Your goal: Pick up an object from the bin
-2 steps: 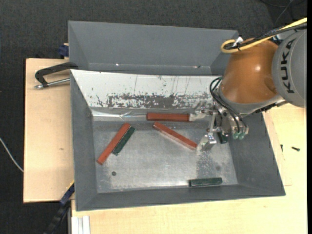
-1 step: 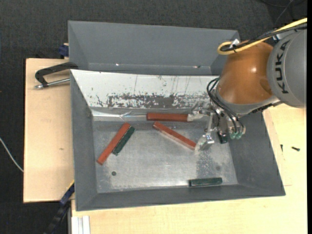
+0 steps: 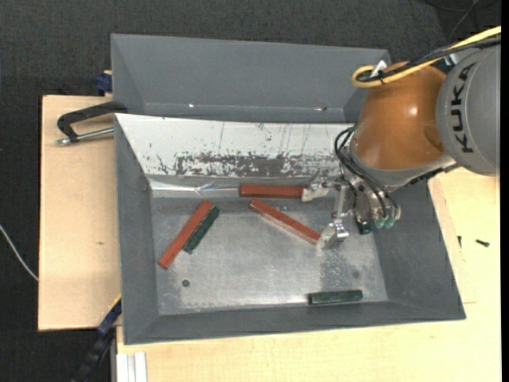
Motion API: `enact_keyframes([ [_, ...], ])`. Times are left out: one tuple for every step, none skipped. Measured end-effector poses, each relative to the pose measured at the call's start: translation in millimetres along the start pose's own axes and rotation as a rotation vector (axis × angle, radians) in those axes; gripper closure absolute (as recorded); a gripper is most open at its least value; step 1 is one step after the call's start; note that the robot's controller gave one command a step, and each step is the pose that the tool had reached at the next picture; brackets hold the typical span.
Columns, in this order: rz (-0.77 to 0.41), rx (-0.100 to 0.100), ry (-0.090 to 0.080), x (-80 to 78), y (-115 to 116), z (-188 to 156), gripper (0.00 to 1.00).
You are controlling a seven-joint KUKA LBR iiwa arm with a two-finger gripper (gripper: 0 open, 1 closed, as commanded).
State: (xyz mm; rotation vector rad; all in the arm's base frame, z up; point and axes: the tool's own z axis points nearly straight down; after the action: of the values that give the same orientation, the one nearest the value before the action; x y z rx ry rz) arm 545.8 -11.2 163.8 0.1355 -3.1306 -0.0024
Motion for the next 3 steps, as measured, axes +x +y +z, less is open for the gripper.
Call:
enact_keyframes([
  [-0.052, 0.004, -0.022, -20.1, 1.9, 19.5, 0.00],
  [0.159, 0.000, -0.008, -28.1, -34.4, 84.7, 1.00],
  [0.159, 0.000, -0.008, -28.1, -34.3, 84.7, 1.00],
])
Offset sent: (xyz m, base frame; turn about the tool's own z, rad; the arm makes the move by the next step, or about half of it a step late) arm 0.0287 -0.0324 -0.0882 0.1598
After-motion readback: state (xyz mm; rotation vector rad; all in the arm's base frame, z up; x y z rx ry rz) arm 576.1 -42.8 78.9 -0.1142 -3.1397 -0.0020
